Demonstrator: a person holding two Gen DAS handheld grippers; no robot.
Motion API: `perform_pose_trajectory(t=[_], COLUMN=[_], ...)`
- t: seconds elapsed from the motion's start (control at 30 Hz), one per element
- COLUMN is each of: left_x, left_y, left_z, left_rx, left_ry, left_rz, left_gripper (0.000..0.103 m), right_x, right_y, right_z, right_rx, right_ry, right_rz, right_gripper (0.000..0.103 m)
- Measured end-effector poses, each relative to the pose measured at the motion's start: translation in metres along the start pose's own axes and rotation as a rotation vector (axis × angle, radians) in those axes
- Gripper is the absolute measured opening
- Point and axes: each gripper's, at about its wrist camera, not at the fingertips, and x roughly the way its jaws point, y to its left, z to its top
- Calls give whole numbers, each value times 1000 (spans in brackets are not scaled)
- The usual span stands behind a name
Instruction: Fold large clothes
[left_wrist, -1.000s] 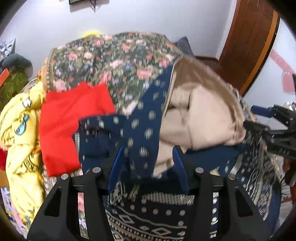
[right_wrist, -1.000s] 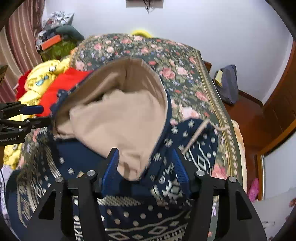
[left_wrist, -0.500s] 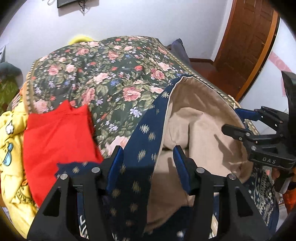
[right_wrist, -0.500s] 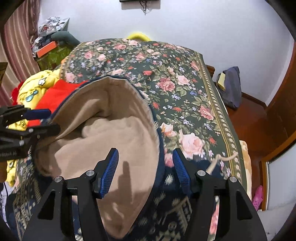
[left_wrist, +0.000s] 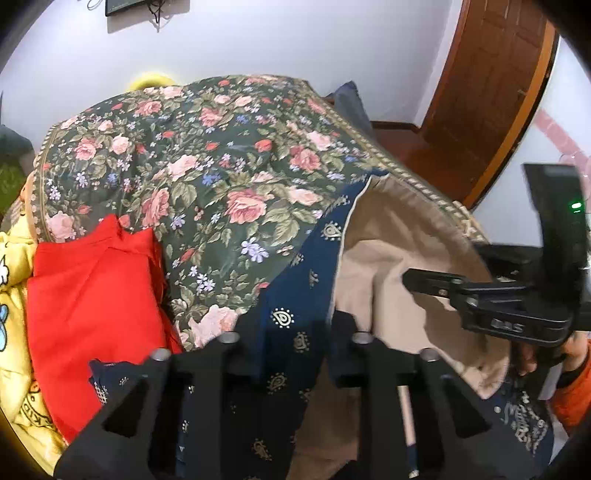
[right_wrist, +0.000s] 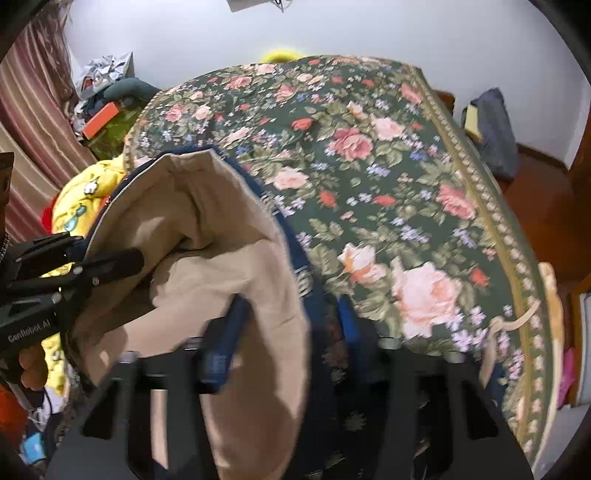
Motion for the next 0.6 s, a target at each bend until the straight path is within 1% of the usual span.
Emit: perform_pose_trajectory(t=[0.03,0.07,0.27,0.37,0.4,0.47,0.53,0.6], left_x=[-6,-11,-57,-86,-94,-110,-123,-128], left_y=[-1,-2,-9,-13,-15,-19,-24,-27], left_z=[-1,-1,-3,-6,-7,-11,-18,-24], left_rx=[5,10,30,47,53,67,92,106], left_ry=[-13,-20,-78,-114,-121,-132,-139,-129], left_rz=[-7,-8,-42,-67,-75,-89,-80,-49], left_gripper=[11,9,6,5,3,2,2,2], right_x=[0,-5,-42,-65,-74,-87,-96,-104], right_y=[0,2,13,21,26,34,41,48], right_z=[0,-1,-5,-9,-12,-16,-21,-28], right_rx=[0,-3,-27,-46,-62,-85,-109,-125], right_ry=[0,-13,-76,-96,-102,-108,-113,-121], right_rz=[0,-5,3,28,32,33,21,-11], right_gripper=[16,11,9,8,7,7,7,7])
